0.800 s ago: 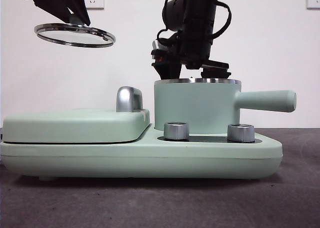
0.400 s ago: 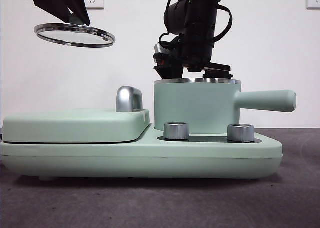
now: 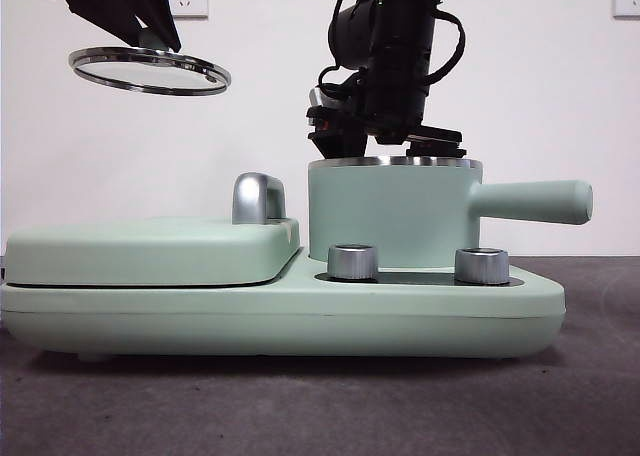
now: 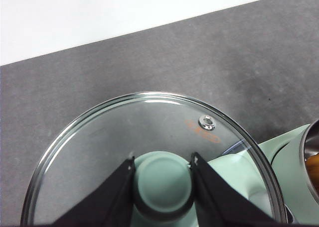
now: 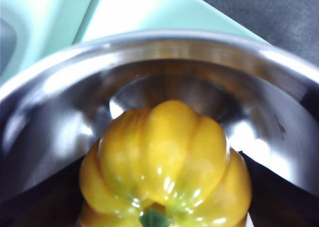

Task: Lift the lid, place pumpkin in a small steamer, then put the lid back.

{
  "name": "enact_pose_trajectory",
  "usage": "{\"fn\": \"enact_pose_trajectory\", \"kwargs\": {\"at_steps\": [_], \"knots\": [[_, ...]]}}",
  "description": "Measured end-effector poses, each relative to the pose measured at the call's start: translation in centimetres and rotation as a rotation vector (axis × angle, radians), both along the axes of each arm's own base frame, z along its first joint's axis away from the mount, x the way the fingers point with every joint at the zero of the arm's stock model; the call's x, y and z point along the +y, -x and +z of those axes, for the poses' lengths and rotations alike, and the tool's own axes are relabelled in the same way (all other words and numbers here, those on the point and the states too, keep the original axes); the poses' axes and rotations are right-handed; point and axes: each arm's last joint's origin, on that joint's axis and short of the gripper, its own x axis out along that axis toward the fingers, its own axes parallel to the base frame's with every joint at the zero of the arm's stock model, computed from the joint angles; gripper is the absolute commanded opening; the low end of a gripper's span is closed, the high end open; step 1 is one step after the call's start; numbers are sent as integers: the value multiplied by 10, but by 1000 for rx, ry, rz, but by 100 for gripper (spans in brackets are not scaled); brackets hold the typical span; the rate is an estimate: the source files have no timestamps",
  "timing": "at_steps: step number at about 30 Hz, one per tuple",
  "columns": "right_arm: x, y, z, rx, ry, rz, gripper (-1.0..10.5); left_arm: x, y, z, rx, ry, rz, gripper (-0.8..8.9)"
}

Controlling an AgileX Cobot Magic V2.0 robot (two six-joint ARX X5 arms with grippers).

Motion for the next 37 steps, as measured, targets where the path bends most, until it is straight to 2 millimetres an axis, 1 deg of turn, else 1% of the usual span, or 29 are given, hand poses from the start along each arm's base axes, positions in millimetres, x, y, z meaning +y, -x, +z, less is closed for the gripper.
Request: {"fn": "enact_pose_trajectory", "kwargs": {"at_steps": [6, 10, 14, 21, 23, 25, 27, 30, 34, 35, 37], "knots": [[0, 0, 0, 1, 0, 0, 330, 0, 0, 0, 0, 0, 0, 18], [0, 0, 0, 1, 1, 0, 460, 0, 0, 0, 0, 0, 0, 18], [0, 0, 0, 2, 1, -4, 541, 0, 0, 0, 0, 0, 0, 18], [-1, 0, 0, -7, 13, -12, 546, 0, 0, 0, 0, 0, 0, 18], [-2, 2, 6, -19, 8, -12, 546, 0, 0, 0, 0, 0, 0, 18], [-4, 6, 18, -44, -5, -12, 546, 0, 0, 0, 0, 0, 0, 18], [-8, 13, 35, -80, -26, -13, 546, 0, 0, 0, 0, 0, 0, 18], [-17, 28, 68, -152, -67, -13, 545, 0, 0, 0, 0, 0, 0, 18], [-32, 57, 113, -253, -125, -14, 544, -1, 0, 0, 4, 11, -11, 18], [-37, 66, 122, -272, -136, -13, 543, -1, 0, 0, 5, 12, -12, 18], [-47, 87, 135, -293, -147, -8, 536, -3, 1, 0, 6, 14, -18, 18]]}}
